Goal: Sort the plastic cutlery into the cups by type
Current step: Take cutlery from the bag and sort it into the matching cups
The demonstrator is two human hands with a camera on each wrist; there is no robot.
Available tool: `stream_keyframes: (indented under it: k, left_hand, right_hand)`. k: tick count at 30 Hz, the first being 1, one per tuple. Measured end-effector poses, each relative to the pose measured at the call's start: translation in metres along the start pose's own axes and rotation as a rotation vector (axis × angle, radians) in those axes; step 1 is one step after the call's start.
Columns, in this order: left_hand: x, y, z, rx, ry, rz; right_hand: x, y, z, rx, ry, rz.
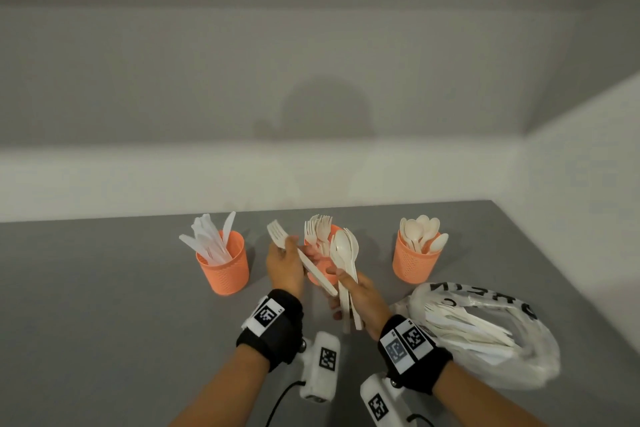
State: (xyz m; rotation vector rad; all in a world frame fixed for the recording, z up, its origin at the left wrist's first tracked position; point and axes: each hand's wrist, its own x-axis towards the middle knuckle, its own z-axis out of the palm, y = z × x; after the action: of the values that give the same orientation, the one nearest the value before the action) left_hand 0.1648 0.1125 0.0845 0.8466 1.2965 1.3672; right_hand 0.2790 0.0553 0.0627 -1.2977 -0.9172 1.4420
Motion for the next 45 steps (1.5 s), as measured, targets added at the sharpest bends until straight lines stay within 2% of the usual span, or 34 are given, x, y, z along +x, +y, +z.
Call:
stream_keyframes:
  k: [2, 3, 6, 8, 12, 18, 21, 26, 30, 34, 38, 40, 42, 45]
  left_hand:
    - [-0.001, 0.011, -0.003, -0.089, 0.006, 0.021]
    - [-0.002, 0.013, -0.004, -0.065, -0.015, 0.03]
    - [-0.01, 0.013, -0.005, 0.081, -0.195, -0.006]
    - [-0.016, 0.007, -0.005, 0.09, -0.325, -0.07]
    - [-0.019, -0.009, -0.005, 0.12, -0.448, -0.132]
    - [-0.024, -0.014, 0.003, 0.098, -0.348, -0.131]
    - [-0.026, -0.014, 0.006, 0.072, -0.377, -0.147]
    - [-0.024, -0.022, 0.009, 0.061, -0.432, -0.278]
    - [-0.027, -0.016, 0.013, 0.019, -0.334, -0.199]
    - [-0.015, -0.01, 0.012, -0.027, -0.149, -0.108]
    - [-0.005, -0.001, 0.005, -0.054, -0.093, -0.039]
    - [-0.003, -0.001, 0.003, 0.015, -0.11, -0.03]
    - [-0.004, -0.002, 0.004, 0.023, -0.151, -0.088]
    - [-0.01, -0.003, 0.007, 0.016, -0.213, -0.151]
  right_hand:
    - [0.0, -0.001, -0.005, 0.023, -0.019, 0.04]
    - [0.0, -0.002, -0.006, 0.041, -0.043, 0.061]
    - [0.001, -0.006, -0.006, 0.076, -0.114, 0.126]
    - [0.002, -0.007, -0.002, 0.132, -0.137, 0.183]
    - [0.006, -0.005, 0.003, 0.129, -0.156, 0.186]
    - [0.004, -0.006, 0.002, 0.025, -0.062, 0.011]
    - [0.004, -0.005, 0.003, -0.003, -0.014, -0.044]
    - [0.006, -0.002, 0.004, -0.071, 0.0, -0.095]
    - [0.008, -0.003, 0.003, -0.054, -0.002, -0.069]
    - [0.007, -0.005, -0.001, -0.001, -0.028, -0.053]
    - [0.007, -0.002, -0.006, -0.124, 0.059, -0.06]
    - [0.011, 0.002, -0.008, -0.301, 0.142, -0.138]
    - [0.015, 0.005, -0.01, -0.504, 0.225, -0.25]
    - [0.013, 0.004, -0.01, -0.595, 0.277, -0.298]
